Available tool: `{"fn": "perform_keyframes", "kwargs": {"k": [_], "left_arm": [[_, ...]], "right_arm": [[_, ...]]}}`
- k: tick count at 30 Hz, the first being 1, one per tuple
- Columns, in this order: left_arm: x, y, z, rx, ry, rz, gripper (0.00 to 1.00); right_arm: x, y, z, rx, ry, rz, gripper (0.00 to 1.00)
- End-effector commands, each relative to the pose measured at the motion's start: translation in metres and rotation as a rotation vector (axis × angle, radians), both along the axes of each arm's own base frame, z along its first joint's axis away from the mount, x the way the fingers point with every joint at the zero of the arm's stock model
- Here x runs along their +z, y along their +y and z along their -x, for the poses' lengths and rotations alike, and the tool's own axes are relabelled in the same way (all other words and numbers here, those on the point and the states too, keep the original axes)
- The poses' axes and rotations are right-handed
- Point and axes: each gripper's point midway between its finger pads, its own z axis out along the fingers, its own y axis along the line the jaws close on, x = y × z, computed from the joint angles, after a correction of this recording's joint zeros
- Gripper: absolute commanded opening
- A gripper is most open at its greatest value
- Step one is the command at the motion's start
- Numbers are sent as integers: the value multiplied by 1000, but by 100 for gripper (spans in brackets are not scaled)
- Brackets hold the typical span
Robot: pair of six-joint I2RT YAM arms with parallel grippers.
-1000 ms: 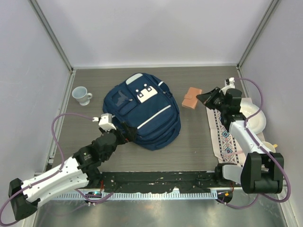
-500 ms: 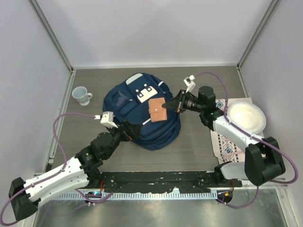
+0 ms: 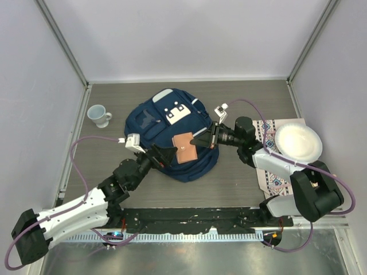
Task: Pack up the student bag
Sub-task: Pick up the personal item from the center of the board.
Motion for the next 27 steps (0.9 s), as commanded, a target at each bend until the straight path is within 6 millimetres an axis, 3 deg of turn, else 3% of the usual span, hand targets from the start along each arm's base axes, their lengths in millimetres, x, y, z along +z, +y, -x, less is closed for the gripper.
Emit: {"fn": "perform_keyframes", "kwargs": {"k": [1, 17, 23, 26, 27], "left_arm": [[22, -15, -5, -39, -51, 84, 100], [28, -42, -14, -138, -65, 154, 97], [34, -54, -10, -206, -74, 166, 81], [34, -61, -9, -238, -65, 163, 69], [35, -62, -9, -240, -69, 170, 60]], "right_arm": [[32, 5, 12, 71, -64, -131, 1], [18, 7, 26, 161, -43, -130, 1], [16, 8, 25, 161, -47, -122, 2], [15, 8, 25, 160, -52, -118, 3], [14, 9, 26, 161, -46, -113, 4]]}}
